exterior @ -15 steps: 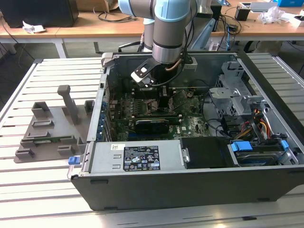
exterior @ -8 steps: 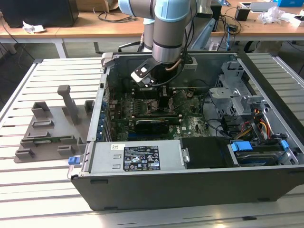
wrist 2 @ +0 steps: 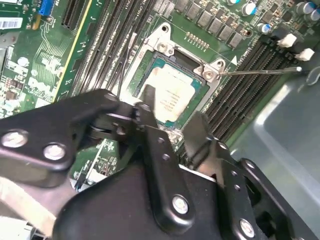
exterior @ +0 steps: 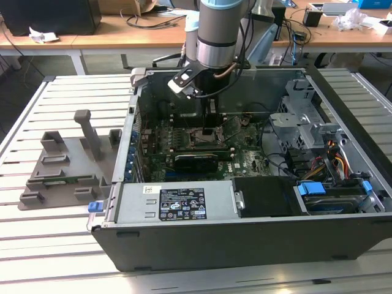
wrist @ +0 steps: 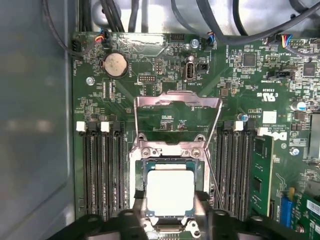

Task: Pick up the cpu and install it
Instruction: 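Place the cpu into insertion slot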

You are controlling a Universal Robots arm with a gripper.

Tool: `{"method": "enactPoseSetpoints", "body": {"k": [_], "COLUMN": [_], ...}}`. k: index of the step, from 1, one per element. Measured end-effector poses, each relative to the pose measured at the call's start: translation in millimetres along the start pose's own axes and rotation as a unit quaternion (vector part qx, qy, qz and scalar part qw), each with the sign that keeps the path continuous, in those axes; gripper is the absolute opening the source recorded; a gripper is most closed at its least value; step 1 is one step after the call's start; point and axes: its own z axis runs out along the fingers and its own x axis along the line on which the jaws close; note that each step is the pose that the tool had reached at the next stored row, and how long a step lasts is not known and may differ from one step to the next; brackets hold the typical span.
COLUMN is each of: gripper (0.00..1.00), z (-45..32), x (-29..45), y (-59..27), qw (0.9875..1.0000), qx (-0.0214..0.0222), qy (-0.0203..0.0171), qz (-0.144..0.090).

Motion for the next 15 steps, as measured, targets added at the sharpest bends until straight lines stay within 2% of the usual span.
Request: {"method": "enactPoseSetpoints", "body": {"k": [1, 2, 6, 8, 15], "gripper": [0.47, 0.36, 0.11, 0.11, 0.11], "z": [-2.2, -4.2, -15.6, -20.4, -31.6], "x": [0.4, 0.7, 2.5, 3.5, 3.4], "y": [-0.2, -0.2, -1.0, -1.2, -1.9], "qw": [1.0000, 1.0000, 1.0000, 1.0000, 1.0000], "qx": [0.0000, 0.0000, 0.0000, -0.0001, -0.0001], "qy": [-0.0001, -0.0003, -0.0016, -0.0036, -0.0044], "qz": [0.000, 0.000, 0.000, 0.000, 0.000]}}
